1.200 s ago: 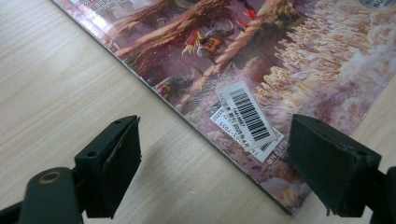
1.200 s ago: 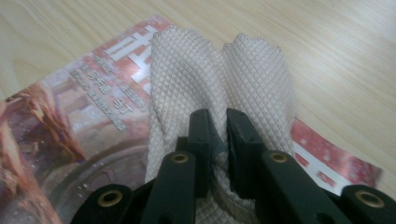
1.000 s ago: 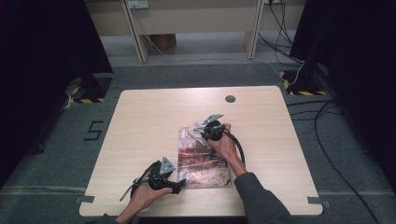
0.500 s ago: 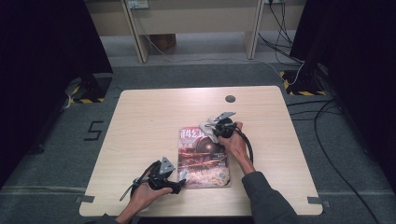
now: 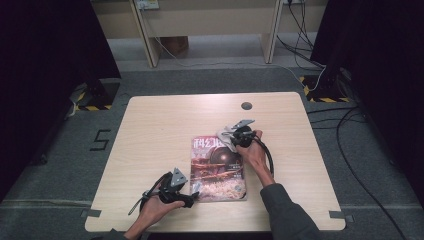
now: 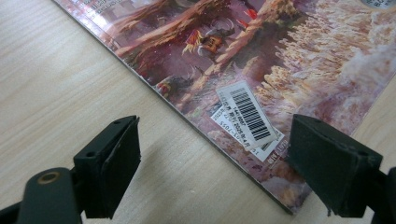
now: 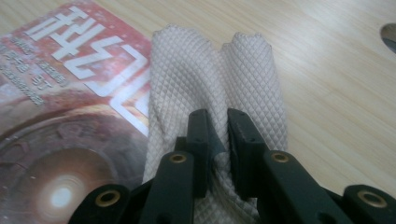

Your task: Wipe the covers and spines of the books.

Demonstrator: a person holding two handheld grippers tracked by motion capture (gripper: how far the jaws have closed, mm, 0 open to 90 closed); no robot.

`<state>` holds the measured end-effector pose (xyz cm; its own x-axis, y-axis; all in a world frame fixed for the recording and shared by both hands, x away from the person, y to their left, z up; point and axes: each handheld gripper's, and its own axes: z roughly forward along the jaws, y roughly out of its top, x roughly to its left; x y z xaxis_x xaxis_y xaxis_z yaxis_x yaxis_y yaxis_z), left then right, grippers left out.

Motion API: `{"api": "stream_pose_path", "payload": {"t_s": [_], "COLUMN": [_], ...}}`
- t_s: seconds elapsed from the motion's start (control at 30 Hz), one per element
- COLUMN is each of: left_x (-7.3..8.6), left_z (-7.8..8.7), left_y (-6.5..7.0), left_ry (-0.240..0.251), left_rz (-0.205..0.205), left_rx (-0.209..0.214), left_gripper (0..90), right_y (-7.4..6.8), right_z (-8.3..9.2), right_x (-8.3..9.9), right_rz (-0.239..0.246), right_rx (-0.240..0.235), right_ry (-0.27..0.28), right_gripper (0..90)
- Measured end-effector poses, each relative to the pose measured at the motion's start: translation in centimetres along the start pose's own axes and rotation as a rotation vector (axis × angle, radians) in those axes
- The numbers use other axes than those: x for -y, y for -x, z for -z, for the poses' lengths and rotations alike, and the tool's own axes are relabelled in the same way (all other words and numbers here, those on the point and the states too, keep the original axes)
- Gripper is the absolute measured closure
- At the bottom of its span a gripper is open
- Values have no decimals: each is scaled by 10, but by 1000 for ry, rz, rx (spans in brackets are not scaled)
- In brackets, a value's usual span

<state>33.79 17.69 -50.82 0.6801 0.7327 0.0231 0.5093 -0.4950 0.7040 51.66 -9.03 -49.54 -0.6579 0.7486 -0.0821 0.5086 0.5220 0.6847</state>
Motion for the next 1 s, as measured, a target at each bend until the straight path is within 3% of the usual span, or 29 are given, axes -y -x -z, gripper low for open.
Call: {"api": "stream_pose_path", "payload": {"t_s": [0.3, 0.77, 1.0], "left_x": [0, 0, 0], "left_z": [0, 0, 0], "left_y": [0, 1, 1], "left_ry": [1, 1, 2], "left_rz": [-1, -6, -6], "left_rx": [-1, -6, -7], "left_gripper": [161, 161, 162], "right_y": [-22, -69, -85], "right_z": [-13, -36, -42], "right_x": [-15, -43, -52], "right_rz": [21, 77, 132], "right_rx": [-38, -120, -138], "right_ry": [4, 14, 18], "right_gripper": [799, 799, 796]}}
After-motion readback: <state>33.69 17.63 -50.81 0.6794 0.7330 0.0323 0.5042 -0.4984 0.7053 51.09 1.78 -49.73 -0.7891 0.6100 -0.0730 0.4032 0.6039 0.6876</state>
